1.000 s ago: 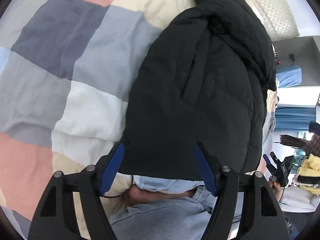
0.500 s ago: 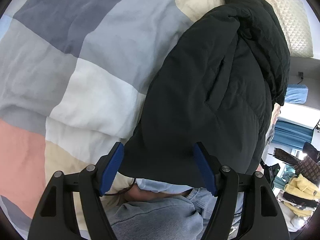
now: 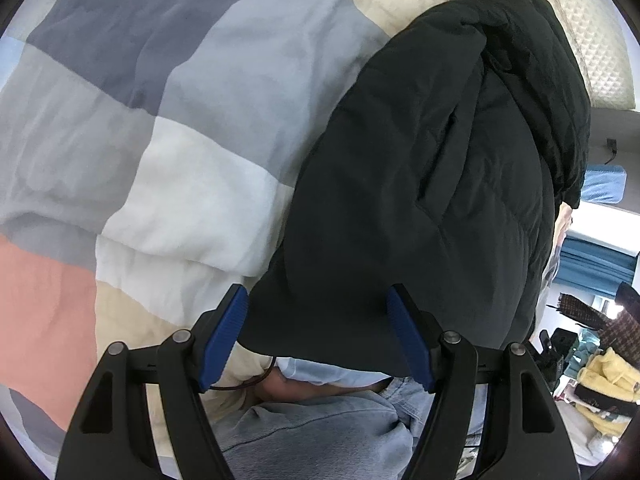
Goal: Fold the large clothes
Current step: 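Move both grippers to the jacket hem edge and grasp it, then lift the hem with both grippers and fold it toward the collar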
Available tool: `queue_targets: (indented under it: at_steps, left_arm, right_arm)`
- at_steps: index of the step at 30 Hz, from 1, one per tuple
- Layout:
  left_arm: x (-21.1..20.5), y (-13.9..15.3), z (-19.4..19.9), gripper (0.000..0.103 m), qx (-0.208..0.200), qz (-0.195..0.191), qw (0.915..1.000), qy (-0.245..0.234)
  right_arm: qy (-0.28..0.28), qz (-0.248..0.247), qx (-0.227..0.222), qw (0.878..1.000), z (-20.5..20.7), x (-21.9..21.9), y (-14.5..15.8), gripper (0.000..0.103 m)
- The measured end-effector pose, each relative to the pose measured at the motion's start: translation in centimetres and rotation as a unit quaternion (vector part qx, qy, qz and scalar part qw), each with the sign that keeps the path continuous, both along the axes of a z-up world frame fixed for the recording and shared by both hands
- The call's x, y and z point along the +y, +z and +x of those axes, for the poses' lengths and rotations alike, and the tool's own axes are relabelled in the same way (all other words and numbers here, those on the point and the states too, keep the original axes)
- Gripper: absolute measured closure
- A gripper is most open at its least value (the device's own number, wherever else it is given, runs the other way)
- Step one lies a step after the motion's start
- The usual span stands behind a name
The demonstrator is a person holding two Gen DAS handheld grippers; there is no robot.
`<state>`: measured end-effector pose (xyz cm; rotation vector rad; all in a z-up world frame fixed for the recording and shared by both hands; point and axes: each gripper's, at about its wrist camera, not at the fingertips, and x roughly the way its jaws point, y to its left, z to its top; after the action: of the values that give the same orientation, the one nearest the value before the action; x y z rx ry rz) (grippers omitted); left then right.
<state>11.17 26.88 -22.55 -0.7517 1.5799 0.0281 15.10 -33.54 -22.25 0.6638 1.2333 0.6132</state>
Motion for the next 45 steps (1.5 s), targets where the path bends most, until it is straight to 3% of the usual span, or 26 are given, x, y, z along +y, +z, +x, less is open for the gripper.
queue_targets:
  at_steps: [1, 3, 9, 13, 17, 18, 23, 26, 29, 39, 45]
  left_arm:
    - [-0.5, 0.0, 0.2, 0.031, -0.002, -0.002, 1.0, -0.002]
    - [-1.6, -0.3, 0.8, 0.031, 0.0, -0.01, 0.9999, -0.014]
    - [-1.6, -0.7, 1.1, 0.031, 0.002, -0.014, 0.9997, -0.022]
    - [-1.1, -0.6, 1.7, 0.031, -0.014, 0.005, 0.9991, -0.04]
    - [-1.6, -3.1, 2.2, 0.031, 0.007, -0.061, 0.9965, -0.058]
    - [-1.6, -3.2, 2.3, 0.031, 0.005, -0.063, 0.9961, -0.061]
    - [-1.3, -3.4, 2.8, 0.031, -0.012, -0.08, 0.9953, -0.054]
    - [-1.0, -3.6, 3.3, 0.031, -0.025, -0.064, 0.9961, -0.056]
    - [-1.4, -4.0, 3.9, 0.031, -0.034, -0.077, 0.9939, -0.071]
    - [-4.8, -3.3, 5.1, 0.031, -0.055, -0.09, 0.9815, -0.16]
    - [-7.0, -3.1, 6.4, 0.048, -0.058, -0.077, 0.9808, -0.17]
  right_arm:
    - [0.002, -0.01, -0.007, 1.0, -0.2, 0.1, 0.3, 0.069]
    - [0.004, -0.021, -0.009, 1.0, -0.1, 0.1, 0.3, 0.075]
    - [0.002, -0.037, 0.017, 0.999, 0.4, -0.1, -0.8, 0.075]
    - [-0.003, -0.044, 0.03, 0.999, 0.3, -0.5, -1.1, 0.073]
    - [-0.005, -0.056, 0.041, 0.998, 0.6, -0.1, -1.4, 0.073]
    - [-0.006, -0.059, 0.044, 0.997, 0.6, 0.0, -1.5, 0.073]
    - [-0.02, -0.067, 0.063, 0.996, 0.7, -0.1, -2.0, 0.064]
    - [-0.021, -0.072, 0.072, 0.995, 0.7, -0.2, -2.4, 0.061]
    - [-0.015, -0.08, 0.08, 0.993, 0.8, 0.0, -2.7, 0.047]
    - [0.013, -0.121, 0.052, 0.991, 1.0, 1.6, -2.5, 0.042]
    - [0.022, -0.148, 0.028, 0.988, 0.8, 2.7, -2.1, 0.042]
